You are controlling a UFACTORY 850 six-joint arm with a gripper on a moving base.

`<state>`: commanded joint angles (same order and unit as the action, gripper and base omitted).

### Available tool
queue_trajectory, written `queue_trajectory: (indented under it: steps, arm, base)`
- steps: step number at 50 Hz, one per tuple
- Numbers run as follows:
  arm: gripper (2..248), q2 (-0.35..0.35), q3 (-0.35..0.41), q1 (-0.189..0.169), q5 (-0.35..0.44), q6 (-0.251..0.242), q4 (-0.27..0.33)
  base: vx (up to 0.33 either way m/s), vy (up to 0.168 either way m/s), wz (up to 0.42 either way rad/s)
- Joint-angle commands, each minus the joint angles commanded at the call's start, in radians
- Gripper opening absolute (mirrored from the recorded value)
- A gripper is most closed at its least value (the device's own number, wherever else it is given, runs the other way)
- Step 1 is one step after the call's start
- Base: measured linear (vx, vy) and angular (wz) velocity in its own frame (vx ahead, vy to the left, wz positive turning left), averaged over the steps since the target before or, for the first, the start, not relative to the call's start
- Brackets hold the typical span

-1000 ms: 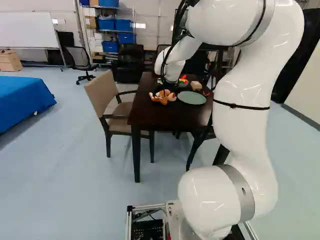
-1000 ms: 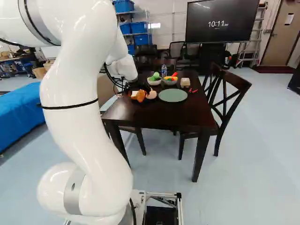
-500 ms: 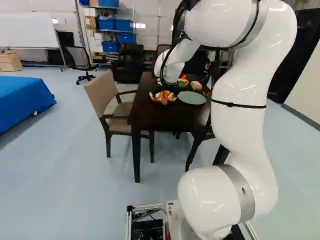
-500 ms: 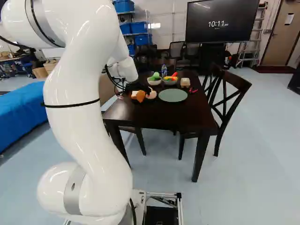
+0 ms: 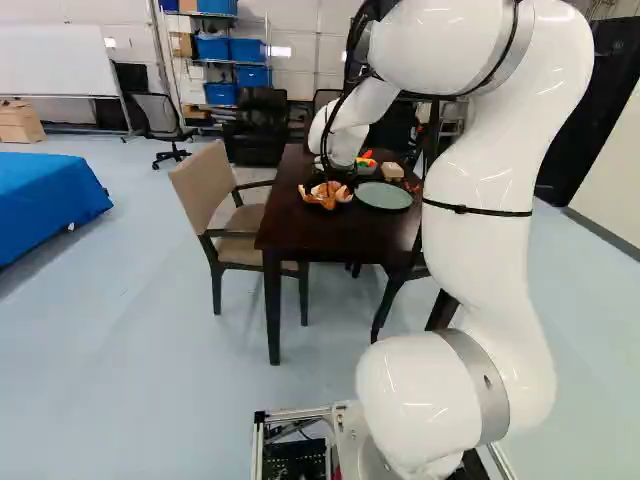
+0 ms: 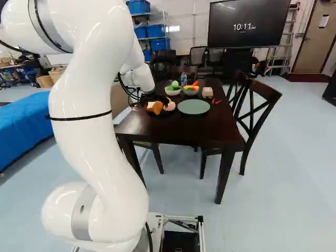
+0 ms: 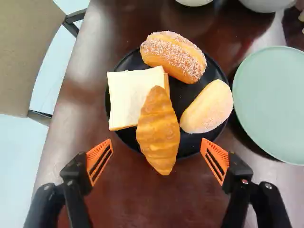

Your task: Move the croissant to the empty plate

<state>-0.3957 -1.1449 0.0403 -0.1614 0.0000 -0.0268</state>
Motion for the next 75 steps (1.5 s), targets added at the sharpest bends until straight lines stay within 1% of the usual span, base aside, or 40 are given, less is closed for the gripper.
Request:
queue_trajectory:
  steps: [14,15,19,20,24,25,30,31,35,36,40,41,45,46,51,52,56,57,61,62,66,67,72,73,75]
  arm:
    - [247,0.0,0.0,0.0,0.007,0.0,0.0]
    - [234,0.0,0.0,0.0,0.007,0.0,0.0]
    - [234,0.0,0.0,0.0,0.007,0.0,0.0]
    - [222,0.0,0.0,0.0,0.007,0.0,0.0]
    - [222,0.0,0.0,0.0,0.011,0.0,0.0]
    - [210,0.0,0.0,0.0,0.013,0.0,0.0]
    - [210,0.0,0.0,0.0,0.024,0.0,0.0]
    - [198,0.0,0.0,0.0,0.026,0.0,0.0]
    - [198,0.0,0.0,0.0,0.032,0.0,0.0]
    - [186,0.0,0.0,0.0,0.033,0.0,0.0]
    - [186,0.0,0.0,0.0,0.034,0.0,0.0]
    - [174,0.0,0.0,0.0,0.034,0.0,0.0]
    - [174,0.0,0.0,0.0,0.034,0.0,0.0]
    - [162,0.0,0.0,0.0,0.034,0.0,0.0]
    - [162,0.0,0.0,0.0,0.034,0.0,0.0]
    - [150,0.0,0.0,0.0,0.034,0.0,0.0]
    - [150,0.0,0.0,0.0,0.034,0.0,0.0]
    - [137,0.0,0.0,0.0,0.034,0.0,0.0]
    - [137,0.0,0.0,0.0,0.034,0.0,0.0]
    - [125,0.0,0.0,0.0,0.034,0.0,0.0]
    - [125,0.0,0.0,0.0,0.034,0.0,0.0]
    - [115,0.0,0.0,0.0,0.034,0.0,0.0]
    - [115,0.0,0.0,0.0,0.034,0.0,0.0]
    - [105,0.0,0.0,0.0,0.034,0.0,0.0]
    - [105,0.0,0.0,0.0,0.034,0.0,0.0]
  base:
    - [0.0,0.0,0.0]
    - [0.0,0.0,0.0]
    - [0.0,0.0,0.0]
    - [0.0,0.0,0.0]
    - [0.0,0.0,0.0]
    - [0.0,0.0,0.0]
    - [0.0,0.0,0.0]
    - [0.0,0.0,0.0]
    - [0.0,0.0,0.0]
    - [0.0,0.0,0.0]
    - [0.0,0.0,0.0]
    - [0.0,0.0,0.0]
    - [0.0,0.0,0.0]
    - [0.0,0.0,0.0]
    - [0.0,0.0,0.0]
    - [0.0,0.0,0.0]
    - [0.0,0.0,0.0]
    - [0.0,0.0,0.0]
    - [0.0,0.0,0.0]
    - [0.0,0.0,0.0]
    - [0.0,0.0,0.0]
    - [0.0,0.0,0.0]
    - [0.0,0.0,0.0]
    - [0.0,0.0,0.0]
    - [0.0,0.0,0.0]
